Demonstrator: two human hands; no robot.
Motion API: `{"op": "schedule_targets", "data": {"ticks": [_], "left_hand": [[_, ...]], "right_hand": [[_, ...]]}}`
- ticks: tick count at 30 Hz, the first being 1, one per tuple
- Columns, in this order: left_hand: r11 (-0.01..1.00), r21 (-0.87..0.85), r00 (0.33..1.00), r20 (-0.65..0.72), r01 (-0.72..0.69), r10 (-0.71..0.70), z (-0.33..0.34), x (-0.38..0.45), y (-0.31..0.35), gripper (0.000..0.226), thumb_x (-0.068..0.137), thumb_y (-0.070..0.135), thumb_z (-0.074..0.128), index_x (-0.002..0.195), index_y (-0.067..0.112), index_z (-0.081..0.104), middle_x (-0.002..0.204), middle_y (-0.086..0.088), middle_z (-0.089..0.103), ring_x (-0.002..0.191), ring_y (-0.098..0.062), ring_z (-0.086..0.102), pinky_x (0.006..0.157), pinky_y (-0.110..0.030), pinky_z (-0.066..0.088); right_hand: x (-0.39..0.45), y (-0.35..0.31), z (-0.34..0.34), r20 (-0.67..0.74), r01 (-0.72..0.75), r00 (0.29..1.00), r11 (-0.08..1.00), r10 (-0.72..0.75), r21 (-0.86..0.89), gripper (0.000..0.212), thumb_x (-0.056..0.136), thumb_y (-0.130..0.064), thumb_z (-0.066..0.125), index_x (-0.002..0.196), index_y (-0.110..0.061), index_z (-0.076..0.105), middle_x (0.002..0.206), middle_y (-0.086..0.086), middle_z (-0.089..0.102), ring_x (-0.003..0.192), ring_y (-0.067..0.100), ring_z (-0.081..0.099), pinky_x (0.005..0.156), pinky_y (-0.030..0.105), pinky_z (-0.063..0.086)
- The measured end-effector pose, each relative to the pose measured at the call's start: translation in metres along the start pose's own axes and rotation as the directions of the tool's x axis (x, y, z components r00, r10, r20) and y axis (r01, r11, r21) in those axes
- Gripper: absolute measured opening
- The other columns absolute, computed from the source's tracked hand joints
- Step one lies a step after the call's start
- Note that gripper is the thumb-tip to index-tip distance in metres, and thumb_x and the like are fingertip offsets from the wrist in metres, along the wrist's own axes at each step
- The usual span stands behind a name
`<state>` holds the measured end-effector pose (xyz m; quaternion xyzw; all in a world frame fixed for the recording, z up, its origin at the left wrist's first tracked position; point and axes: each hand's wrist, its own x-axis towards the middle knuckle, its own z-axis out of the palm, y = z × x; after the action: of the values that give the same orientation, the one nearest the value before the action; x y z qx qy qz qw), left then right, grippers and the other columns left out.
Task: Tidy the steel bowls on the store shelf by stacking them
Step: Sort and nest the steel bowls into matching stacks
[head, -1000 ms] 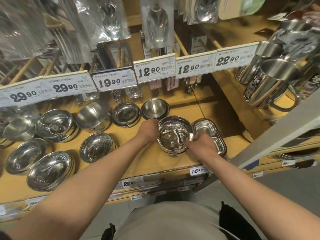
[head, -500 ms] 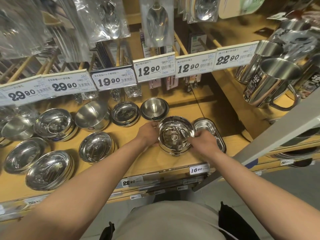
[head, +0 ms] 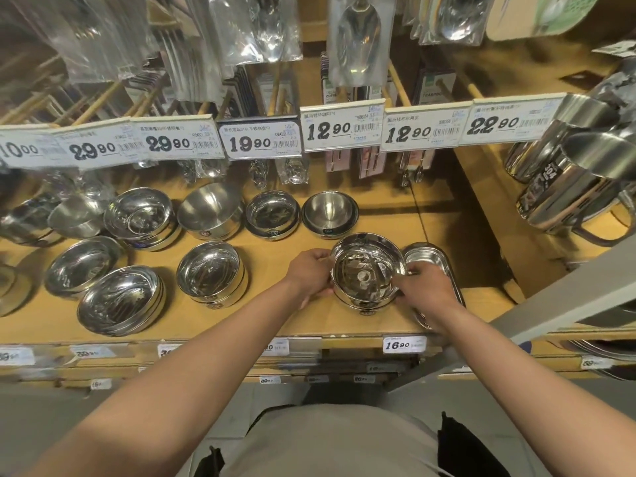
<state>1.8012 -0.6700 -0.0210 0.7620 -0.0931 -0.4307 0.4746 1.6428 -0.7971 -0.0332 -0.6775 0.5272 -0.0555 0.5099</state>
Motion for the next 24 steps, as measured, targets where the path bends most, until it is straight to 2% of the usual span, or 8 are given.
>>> {"op": "schedule_targets", "data": {"ticks": [2,5,8,11,15,20,23,24], "left_hand": [[1.0,-0.017,1.0,-0.009,-0.003,0.003,0.002,-0.001,-0.003,0.029,0.102,0.032,0.056,0.123,0.014,0.065,0.107,-0.018,0.074,0.082,-0.023,0.065,0.088,-0.048,0.059],[0.999,-0.049,1.0,-0.007,0.003,-0.003,0.007,-0.003,-0.006,0.028,0.102,0.033,0.056,0.123,0.016,0.064,0.097,-0.012,0.072,0.081,-0.021,0.065,0.083,-0.044,0.061],[0.999,-0.045,1.0,-0.003,-0.002,0.001,0.006,-0.004,-0.005,0.026,0.102,0.032,0.055,0.122,0.018,0.063,0.098,-0.01,0.071,0.081,-0.02,0.065,0.075,-0.037,0.06],[0.999,-0.04,0.999,0.04,0.016,-0.014,0.002,-0.004,-0.003,0.025,0.104,0.032,0.052,0.122,0.019,0.062,0.099,-0.006,0.07,0.084,-0.018,0.064,0.073,-0.032,0.06],[0.998,-0.037,0.996,0.075,0.047,-0.044,0.001,-0.004,-0.002,0.026,0.105,0.034,0.048,0.123,0.021,0.062,0.101,-0.005,0.069,0.089,-0.015,0.063,0.086,-0.037,0.058],[0.997,-0.045,0.994,0.096,0.065,-0.06,0.006,-0.005,-0.003,0.032,0.105,0.034,0.048,0.13,0.018,0.06,0.109,-0.004,0.071,0.092,-0.013,0.064,0.075,-0.026,0.058],[0.995,-0.005,0.981,0.169,0.099,-0.097,0.001,-0.005,-0.005,0.037,0.105,0.036,0.047,0.129,0.01,0.061,0.123,-0.01,0.07,0.104,-0.015,0.066,0.073,-0.02,0.058],[0.995,0.013,0.975,0.199,0.098,-0.098,-0.003,-0.007,-0.004,0.038,0.105,0.037,0.048,0.127,0.009,0.062,0.121,-0.01,0.07,0.105,-0.016,0.066,0.073,-0.019,0.058]], "right_hand": [[0.001,0.001,-0.002,-0.002,-0.007,1.0,1.0,0.007,0.021,0.036,0.092,-0.017,0.071,0.127,-0.009,0.063,0.088,0.004,0.071,0.086,0.028,0.075,0.079,0.041,0.063],[0.003,0.006,-0.004,-0.013,0.001,1.0,1.0,-0.001,0.0,0.035,0.092,-0.017,0.071,0.126,-0.009,0.065,0.086,0.0,0.071,0.076,0.021,0.075,0.076,0.038,0.063],[0.004,0.008,-0.004,-0.016,0.027,1.0,1.0,-0.027,-0.015,0.033,0.092,-0.016,0.071,0.124,-0.008,0.066,0.086,0.0,0.072,0.07,0.016,0.074,0.075,0.038,0.063],[0.004,0.007,-0.004,-0.001,0.028,1.0,1.0,-0.028,-0.003,0.031,0.092,-0.016,0.069,0.121,-0.007,0.066,0.088,0.004,0.074,0.077,0.022,0.075,0.081,0.046,0.063],[0.004,0.009,-0.005,0.029,0.021,0.999,0.999,-0.022,0.028,0.029,0.093,-0.015,0.069,0.121,-0.011,0.065,0.102,0.007,0.074,0.086,0.022,0.074,0.087,0.047,0.061],[0.002,0.014,-0.011,0.03,-0.022,0.999,0.994,0.019,0.102,0.029,0.093,-0.01,0.068,0.121,-0.015,0.065,0.101,0.005,0.072,0.089,0.024,0.073,0.087,0.047,0.061],[-0.002,0.009,-0.012,0.054,-0.063,0.997,0.989,0.056,0.134,0.011,0.095,-0.012,0.066,0.104,-0.016,0.068,0.099,0.009,0.072,0.097,0.031,0.071,0.093,0.054,0.057],[-0.004,0.006,-0.011,0.043,-0.07,0.997,0.992,0.065,0.106,0.012,0.095,-0.016,0.065,0.107,-0.016,0.068,0.101,0.01,0.072,0.098,0.031,0.07,0.094,0.054,0.056]]}}
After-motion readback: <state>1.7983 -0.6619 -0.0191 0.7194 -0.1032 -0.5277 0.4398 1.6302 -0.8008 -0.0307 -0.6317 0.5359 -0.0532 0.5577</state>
